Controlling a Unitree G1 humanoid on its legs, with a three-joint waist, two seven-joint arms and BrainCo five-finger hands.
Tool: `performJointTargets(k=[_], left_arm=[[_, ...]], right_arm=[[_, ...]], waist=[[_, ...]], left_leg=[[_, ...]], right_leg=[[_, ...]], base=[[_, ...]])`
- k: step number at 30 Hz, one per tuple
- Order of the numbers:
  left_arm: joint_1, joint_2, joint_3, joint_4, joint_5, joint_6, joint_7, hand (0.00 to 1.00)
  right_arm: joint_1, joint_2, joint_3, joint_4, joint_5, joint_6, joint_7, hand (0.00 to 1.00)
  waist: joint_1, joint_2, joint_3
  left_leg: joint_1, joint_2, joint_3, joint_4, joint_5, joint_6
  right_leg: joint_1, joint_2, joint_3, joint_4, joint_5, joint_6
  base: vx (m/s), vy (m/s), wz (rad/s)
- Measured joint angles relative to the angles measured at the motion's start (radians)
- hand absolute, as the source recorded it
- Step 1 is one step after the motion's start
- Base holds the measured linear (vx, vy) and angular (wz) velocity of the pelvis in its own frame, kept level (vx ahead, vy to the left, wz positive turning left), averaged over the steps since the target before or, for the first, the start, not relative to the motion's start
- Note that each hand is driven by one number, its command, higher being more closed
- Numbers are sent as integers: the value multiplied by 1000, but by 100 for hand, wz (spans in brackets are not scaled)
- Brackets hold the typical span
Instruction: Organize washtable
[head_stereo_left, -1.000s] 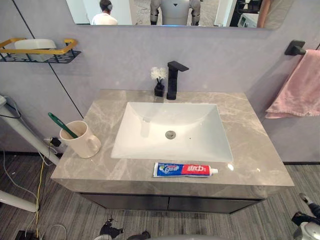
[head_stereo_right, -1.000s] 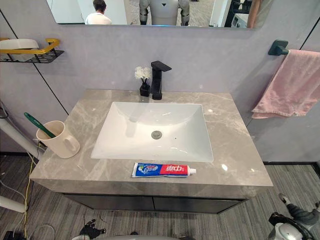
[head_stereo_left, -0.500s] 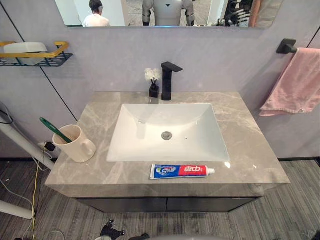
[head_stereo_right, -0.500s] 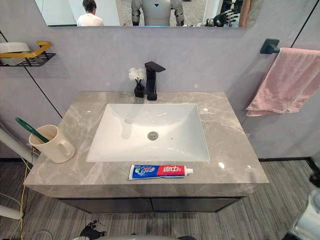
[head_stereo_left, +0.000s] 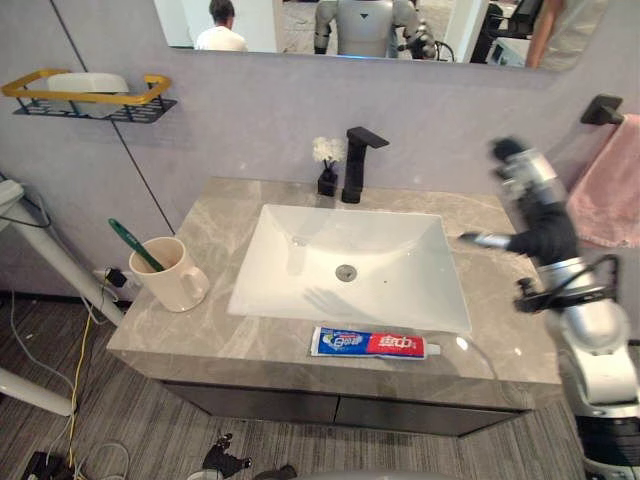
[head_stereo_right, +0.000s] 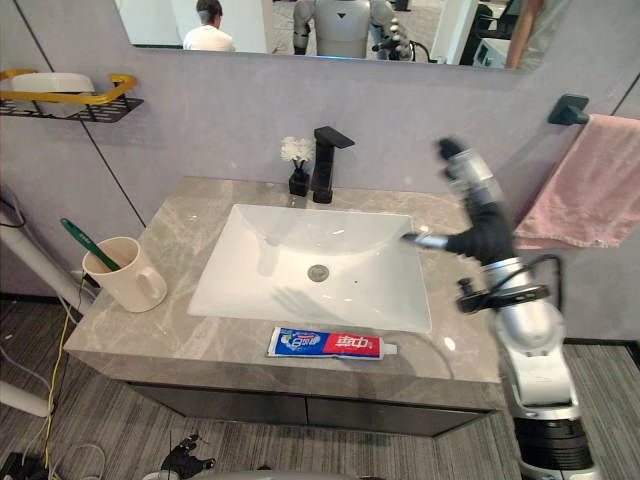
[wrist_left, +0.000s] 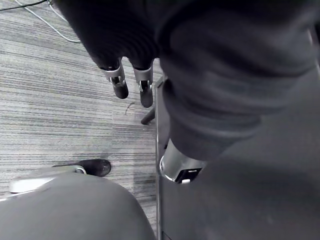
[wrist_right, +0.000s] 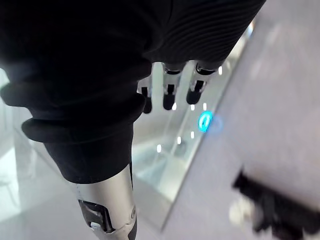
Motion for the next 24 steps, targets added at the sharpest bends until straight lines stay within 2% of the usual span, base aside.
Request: performJointTargets(k=[4,9,14,18,23,24], left_arm=[[2,7,-4,1,0,0,-16,0],[0,9,-7,11,0,-1,-20,0],[-20,20,-44,29,-1,-6,-21,0],[-34,24,-75,32,-2,-7,-21,0],[-41,25,-88,31,-4,-7,-21,0],[-44,27,-96,31,-5,-7,-21,0]], right_arm=[[-18,-14,85,27,11,20,91,0],[-38,-108,233,45,-4,23,157,0],[-65,-178,352,98,-55,29,184,0],[-117,-270,485,148,-164,38,206,0],[-156,-310,528,171,-256,37,206,0],[-158,-322,534,176,-276,37,204,0]], waist=[[10,-9,2],[9,-10,6],[15,-10,14],[35,-5,26],[46,-3,27],[55,-2,27]], left_leg=[[1,-2,-16,3,0,0],[1,-1,-22,3,1,-2],[-2,-1,-28,4,2,-4],[-8,-1,-34,2,3,-5],[-13,-1,-37,3,3,-5],[-13,-1,-37,3,3,-5]], right_leg=[[13,0,-18,0,-5,-3],[14,0,-23,4,-9,-2],[15,1,-29,4,-9,-2],[14,2,-34,1,-9,-2],[14,4,-37,-7,-9,-2],[14,4,-38,-8,-9,-2]], base=[[5,-4,14],[-8,-1,2],[-7,0,3],[2,0,4],[11,-1,1],[0,0,0]])
